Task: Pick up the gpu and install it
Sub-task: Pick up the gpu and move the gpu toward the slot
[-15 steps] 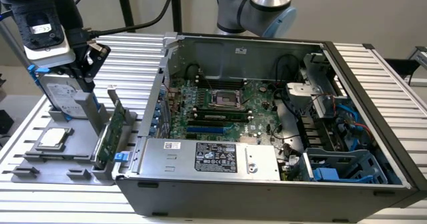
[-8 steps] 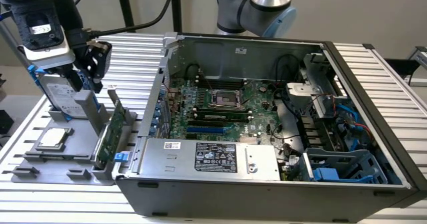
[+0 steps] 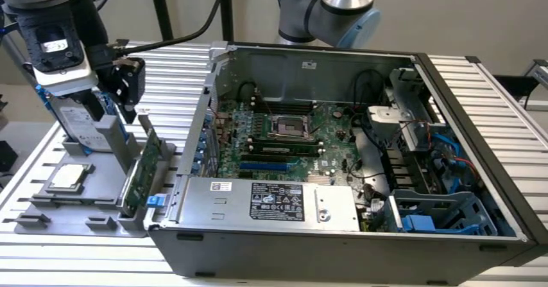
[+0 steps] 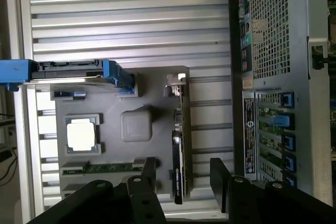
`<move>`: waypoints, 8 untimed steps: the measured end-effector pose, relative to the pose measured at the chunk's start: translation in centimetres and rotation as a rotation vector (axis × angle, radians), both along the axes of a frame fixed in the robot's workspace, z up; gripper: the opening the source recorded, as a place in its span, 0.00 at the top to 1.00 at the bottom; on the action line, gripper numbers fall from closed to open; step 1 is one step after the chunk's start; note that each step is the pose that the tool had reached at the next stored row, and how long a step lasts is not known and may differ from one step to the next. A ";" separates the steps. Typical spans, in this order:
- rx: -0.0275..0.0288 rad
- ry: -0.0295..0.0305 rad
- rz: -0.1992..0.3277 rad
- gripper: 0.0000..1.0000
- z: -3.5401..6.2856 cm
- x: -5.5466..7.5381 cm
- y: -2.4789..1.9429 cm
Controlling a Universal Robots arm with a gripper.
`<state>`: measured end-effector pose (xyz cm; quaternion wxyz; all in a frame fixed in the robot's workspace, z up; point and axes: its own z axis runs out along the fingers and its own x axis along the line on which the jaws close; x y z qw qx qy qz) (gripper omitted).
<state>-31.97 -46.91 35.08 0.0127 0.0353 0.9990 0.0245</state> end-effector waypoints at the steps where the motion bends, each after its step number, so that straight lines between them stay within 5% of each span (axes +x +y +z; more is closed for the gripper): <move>1: -0.0001 0.0000 0.000 0.46 -0.19 0.0 -0.02; 8: -0.0001 0.0000 0.000 0.46 -1.46 0.0 -0.19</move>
